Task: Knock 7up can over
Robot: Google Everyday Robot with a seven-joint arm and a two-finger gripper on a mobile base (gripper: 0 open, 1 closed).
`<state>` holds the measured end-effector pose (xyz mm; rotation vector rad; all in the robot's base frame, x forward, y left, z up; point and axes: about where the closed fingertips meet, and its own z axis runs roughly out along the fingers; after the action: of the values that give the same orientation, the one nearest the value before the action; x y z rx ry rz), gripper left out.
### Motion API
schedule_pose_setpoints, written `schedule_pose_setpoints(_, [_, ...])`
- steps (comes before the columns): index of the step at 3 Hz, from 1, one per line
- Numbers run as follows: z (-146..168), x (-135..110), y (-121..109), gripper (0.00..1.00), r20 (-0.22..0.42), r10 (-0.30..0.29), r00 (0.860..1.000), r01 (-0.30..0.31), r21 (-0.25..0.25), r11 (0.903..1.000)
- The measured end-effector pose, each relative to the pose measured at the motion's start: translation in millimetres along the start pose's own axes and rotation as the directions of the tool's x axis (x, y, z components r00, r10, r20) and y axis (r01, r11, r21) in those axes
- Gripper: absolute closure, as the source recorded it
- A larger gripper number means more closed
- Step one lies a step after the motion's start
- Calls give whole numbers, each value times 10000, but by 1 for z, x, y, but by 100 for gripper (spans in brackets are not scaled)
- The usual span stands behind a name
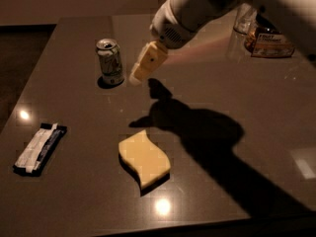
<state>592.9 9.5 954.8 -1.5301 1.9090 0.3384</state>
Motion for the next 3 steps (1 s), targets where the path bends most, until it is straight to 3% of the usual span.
schedule_pose_setpoints(2, [69, -46, -27, 0, 1331, 3, 9911, 20, -176, 9998])
schedule_pose_setpoints(3, [93, -57, -40, 0, 1732, 231, 9846, -193, -239, 9995])
